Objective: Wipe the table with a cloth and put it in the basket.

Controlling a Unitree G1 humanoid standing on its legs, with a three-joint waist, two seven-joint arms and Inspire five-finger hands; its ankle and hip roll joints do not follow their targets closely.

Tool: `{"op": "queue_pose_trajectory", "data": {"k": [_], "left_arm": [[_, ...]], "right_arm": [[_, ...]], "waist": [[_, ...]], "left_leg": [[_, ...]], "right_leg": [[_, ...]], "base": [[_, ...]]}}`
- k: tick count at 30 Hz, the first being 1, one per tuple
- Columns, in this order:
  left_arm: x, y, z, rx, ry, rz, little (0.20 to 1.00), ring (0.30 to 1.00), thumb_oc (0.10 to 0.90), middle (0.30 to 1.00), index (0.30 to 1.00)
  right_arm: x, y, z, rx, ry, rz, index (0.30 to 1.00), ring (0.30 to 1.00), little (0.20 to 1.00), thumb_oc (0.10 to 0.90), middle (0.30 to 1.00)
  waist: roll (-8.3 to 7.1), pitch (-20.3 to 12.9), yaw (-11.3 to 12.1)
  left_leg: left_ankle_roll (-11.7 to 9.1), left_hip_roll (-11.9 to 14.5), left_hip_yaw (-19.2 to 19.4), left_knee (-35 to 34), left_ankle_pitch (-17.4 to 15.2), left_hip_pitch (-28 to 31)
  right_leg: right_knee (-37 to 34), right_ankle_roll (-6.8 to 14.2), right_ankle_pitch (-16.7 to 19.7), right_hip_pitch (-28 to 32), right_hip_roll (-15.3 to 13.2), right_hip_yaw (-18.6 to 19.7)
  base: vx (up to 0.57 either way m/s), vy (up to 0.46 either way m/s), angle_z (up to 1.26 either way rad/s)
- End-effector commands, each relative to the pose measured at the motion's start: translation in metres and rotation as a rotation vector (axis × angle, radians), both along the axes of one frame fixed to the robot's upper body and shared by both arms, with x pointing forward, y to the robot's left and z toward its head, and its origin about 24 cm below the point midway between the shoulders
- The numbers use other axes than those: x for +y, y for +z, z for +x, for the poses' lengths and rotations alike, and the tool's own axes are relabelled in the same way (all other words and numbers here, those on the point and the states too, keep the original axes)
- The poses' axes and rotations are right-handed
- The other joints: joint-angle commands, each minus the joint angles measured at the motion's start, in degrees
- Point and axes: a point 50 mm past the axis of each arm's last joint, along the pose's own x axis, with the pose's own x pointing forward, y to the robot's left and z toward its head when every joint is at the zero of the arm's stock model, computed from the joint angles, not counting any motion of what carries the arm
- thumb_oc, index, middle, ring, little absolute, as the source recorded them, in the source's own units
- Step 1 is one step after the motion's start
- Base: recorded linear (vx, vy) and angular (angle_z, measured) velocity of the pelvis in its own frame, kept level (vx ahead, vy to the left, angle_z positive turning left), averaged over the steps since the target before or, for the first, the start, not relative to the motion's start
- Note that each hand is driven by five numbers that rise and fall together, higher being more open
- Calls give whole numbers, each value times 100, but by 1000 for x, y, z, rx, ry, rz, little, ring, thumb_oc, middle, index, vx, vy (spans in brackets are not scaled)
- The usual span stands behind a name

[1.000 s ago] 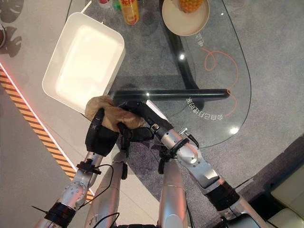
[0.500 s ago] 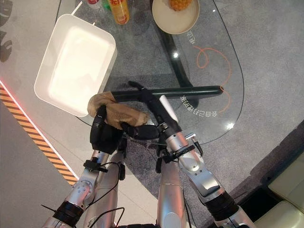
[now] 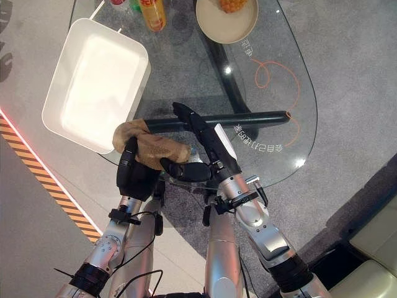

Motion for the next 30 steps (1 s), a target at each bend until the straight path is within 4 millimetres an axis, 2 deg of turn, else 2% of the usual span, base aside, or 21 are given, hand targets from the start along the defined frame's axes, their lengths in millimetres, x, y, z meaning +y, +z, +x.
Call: {"op": "queue_pose_trajectory", "data": {"k": [1, 6, 7, 11, 18, 23, 30], "left_arm": [[17, 44, -14, -310, 78, 45, 200, 300, 100, 300, 300], [41, 49, -10, -317, 240, 212, 200, 300, 100, 300, 300], [51, 54, -7, -300, 321, 295, 200, 300, 100, 300, 300], [76, 67, -4, -299, 492, 395, 200, 300, 100, 300, 300], [97, 95, -4, -332, 708, 531, 200, 300, 100, 300, 300], [108, 104, -2, -317, 845, 611, 200, 300, 100, 300, 300], [127, 131, 3, -315, 1094, 723, 200, 300, 100, 300, 300]], "right_arm": [[-30, 52, -11, -266, -110, 126, 900, 900, 900, 800, 900], [-29, 44, -9, -191, -54, 92, 900, 900, 900, 800, 900], [-27, 42, -10, -168, -19, 84, 900, 900, 900, 800, 900], [-20, 37, -9, -111, 42, 48, 900, 900, 900, 800, 900], [-13, 28, -6, -34, 93, -25, 900, 900, 900, 800, 900], [-9, 26, -1, 19, 104, -56, 900, 900, 900, 800, 900], [-2, 4, 11, 221, 161, -105, 900, 900, 900, 800, 900]], "waist": [[-51, -157, 33], [20, -157, 28], [51, -157, 29], [123, -157, 18], [244, -157, 28], [267, -157, 29], [339, -157, 40]], "left_leg": [[354, -384, 693, 325, -494, -6], [337, -387, 675, 357, -476, -28], [334, -392, 667, 362, -463, -49], [308, -407, 641, 402, -433, -114], [293, -430, 647, 482, -399, -263], [285, -442, 661, 540, -386, -383], [257, -447, 737, 657, -401, -633]], "right_leg": [[-666, -9, 492, 224, 659, 122], [-635, -28, 457, 211, 661, 146], [-627, -36, 446, 195, 667, 158], [-556, -60, 406, 126, 671, 174], [-476, -119, 368, -15, 628, 220], [-407, -147, 347, -138, 622, 241], [-329, -184, 324, -399, 566, 282]], "base": [[0, 0, 0], [20, 30, -2], [24, 50, -2], [15, 70, -2], [14, 81, -6], [9, 66, 0], [19, 93, -3]]}}
